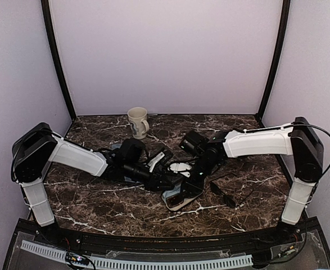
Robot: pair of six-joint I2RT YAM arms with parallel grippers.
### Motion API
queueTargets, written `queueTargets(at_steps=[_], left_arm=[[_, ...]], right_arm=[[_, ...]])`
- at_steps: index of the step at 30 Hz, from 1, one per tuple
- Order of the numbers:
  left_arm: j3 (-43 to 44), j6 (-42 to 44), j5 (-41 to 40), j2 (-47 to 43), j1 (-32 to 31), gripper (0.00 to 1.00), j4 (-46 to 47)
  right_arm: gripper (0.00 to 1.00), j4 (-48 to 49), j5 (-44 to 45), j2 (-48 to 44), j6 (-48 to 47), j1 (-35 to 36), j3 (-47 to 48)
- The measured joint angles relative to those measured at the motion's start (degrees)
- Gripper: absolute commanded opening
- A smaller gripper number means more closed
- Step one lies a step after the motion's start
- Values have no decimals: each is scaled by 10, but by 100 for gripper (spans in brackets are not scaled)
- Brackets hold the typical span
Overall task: Organize the sunglasses
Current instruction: Place the sunglasses in the sunglasses case.
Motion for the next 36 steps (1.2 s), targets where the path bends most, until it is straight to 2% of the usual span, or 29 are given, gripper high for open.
queueTargets(at_steps=[11,23,28,36], left_arm=[[1,8,-5,0,0,28,1],[3,12,-19,0,-5,28,-2],[4,14,-25,0,-8,28,-6],[14,26,-47,0,-23,29,-19]], right_arm=[[48,-9,24,-13,17,10,0],[49,22,27,-64,32,18,-5],[49,39,38,-81,52,18,-36],[48,65,75,-161,112,17,-112]])
